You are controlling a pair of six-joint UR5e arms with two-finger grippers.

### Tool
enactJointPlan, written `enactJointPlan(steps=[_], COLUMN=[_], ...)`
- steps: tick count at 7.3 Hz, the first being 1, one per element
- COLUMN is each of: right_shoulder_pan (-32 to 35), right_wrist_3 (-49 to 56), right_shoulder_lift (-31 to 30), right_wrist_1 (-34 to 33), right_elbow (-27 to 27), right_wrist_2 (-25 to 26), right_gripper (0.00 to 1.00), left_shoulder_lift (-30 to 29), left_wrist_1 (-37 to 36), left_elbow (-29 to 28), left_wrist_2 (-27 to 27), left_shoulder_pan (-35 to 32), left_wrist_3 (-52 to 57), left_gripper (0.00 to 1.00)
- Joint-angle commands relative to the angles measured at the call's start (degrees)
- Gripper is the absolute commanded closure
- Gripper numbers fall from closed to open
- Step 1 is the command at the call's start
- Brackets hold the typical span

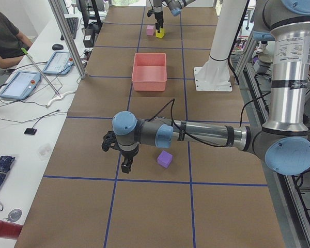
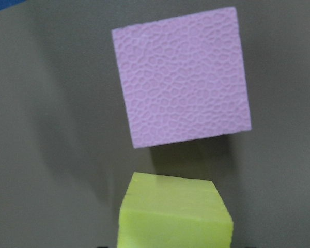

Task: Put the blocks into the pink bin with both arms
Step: 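Carry the yellow cube into the pink bin and release it with the right gripper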

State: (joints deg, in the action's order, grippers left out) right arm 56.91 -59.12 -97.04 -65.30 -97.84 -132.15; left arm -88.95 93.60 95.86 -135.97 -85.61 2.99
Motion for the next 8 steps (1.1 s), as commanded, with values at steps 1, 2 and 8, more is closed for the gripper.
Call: enactJointPlan(steps=[1, 2, 8], right_shoulder_pan=[-0.9, -0.9, 0.2], right_wrist_3=[-0.2, -0.3, -2.8], right_shoulder_lift=[0.2, 0.2, 8.4], right_wrist_1=[0.1, 0.0, -1.3], right_elbow=[0.2, 0.2, -8.4], right_wrist_2=[1.0, 1.0, 0.5], right_gripper=[0.16, 0.33, 1.0], left_shoulder_lift=[0.0, -0.1, 9.6], left_wrist_1=[0.0, -0.1, 20.0], left_elbow=[-0.2, -0.3, 0.0], left_wrist_2=[0.0, -0.1, -0.6], left_shoulder_pan=[0.0, 0.0, 9.0], left_wrist_3=[-0.2, -0.7, -12.5], left_gripper=[0.0, 0.0, 0.0])
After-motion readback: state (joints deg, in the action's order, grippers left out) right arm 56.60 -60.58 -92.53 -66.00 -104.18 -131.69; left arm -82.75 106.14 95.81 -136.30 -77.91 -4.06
